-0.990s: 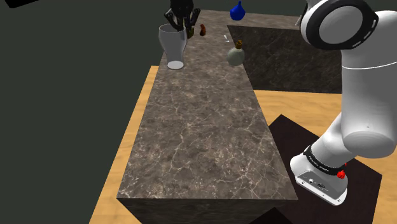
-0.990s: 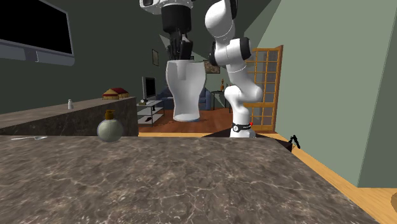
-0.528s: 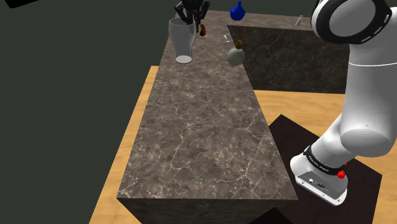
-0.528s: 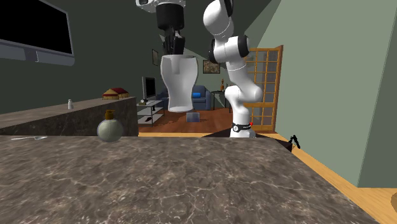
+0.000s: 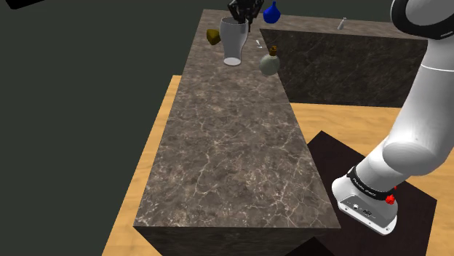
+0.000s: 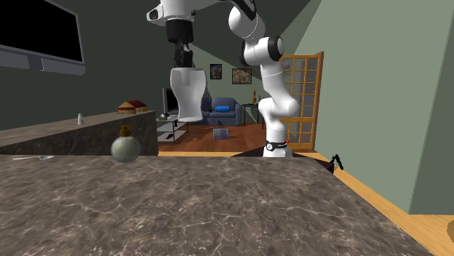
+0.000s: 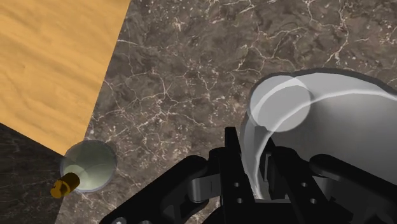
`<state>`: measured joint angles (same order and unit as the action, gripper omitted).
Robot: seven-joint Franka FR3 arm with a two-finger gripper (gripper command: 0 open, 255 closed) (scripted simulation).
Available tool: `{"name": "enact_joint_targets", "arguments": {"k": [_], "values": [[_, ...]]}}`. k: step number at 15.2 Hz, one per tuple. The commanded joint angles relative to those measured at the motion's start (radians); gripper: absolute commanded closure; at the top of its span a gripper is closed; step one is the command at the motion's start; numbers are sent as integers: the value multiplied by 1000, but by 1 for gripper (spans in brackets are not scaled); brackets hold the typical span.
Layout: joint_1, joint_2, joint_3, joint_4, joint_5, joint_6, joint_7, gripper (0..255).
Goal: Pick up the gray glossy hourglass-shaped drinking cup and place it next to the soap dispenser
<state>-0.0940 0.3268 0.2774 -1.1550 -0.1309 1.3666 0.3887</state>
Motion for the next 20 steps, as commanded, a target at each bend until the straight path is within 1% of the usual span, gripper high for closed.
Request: {"name": "enact_joint_targets", "arguments": {"k": [1,5,10,15,20], "values": [[-38,-39,-13,-59,10,25,-45,255],[-104,-79,-45,-115,19,47,-137,255],[-178,-102,-88,-145,23,64,-251,255],[-248,-96,-131,-136,22,71,-364,255],[-316,-60,-172,-86,19,67,-474,255]]}}
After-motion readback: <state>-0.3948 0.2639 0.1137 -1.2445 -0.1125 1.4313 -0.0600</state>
